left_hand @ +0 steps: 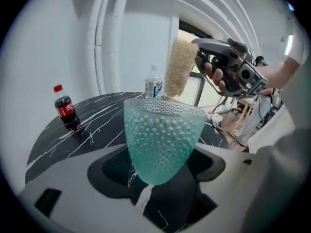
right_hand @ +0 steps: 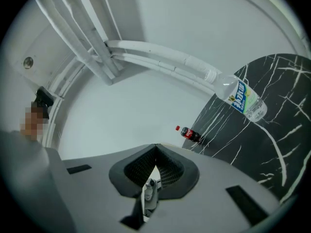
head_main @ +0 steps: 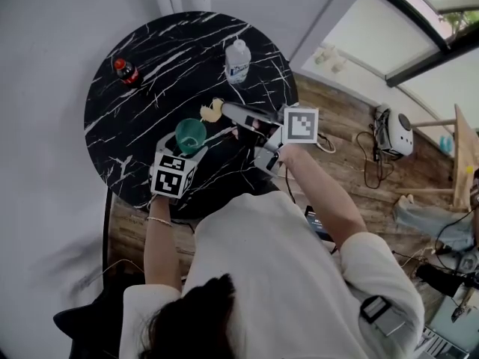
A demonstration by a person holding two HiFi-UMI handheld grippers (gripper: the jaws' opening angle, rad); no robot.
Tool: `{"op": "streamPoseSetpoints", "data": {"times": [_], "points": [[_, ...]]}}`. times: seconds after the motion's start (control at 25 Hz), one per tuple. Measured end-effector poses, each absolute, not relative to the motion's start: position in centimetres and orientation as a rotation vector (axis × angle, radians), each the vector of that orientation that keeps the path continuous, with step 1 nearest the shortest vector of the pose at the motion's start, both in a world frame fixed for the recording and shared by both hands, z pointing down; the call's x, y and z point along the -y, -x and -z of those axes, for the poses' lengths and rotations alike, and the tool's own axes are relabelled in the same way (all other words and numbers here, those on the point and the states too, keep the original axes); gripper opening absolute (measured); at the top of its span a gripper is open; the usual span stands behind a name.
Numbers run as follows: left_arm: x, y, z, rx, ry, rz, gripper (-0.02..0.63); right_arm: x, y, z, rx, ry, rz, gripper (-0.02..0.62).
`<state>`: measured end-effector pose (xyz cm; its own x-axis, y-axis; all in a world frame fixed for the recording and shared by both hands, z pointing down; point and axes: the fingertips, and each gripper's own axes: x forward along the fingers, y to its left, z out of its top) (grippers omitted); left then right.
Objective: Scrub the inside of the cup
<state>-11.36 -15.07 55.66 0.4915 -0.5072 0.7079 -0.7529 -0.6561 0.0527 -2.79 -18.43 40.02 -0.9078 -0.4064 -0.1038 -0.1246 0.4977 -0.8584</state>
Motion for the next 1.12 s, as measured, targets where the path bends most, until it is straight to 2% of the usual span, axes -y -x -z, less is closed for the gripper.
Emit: {"op": "streamPoseSetpoints", "data": {"times": [0.6,1.12], "points": [[16.4,12.1,-56.9,1.271,-2.208,-0.527,0.348,18.2,-0.4,-44.1,-2.527,0.625,1.392,0.034],[17.3,12.1,-60.1,1.349,-2.169,-0.645,0.348,17.3,-0.7,-44.6,-2.542,0.644,1.410,0.034]]}}
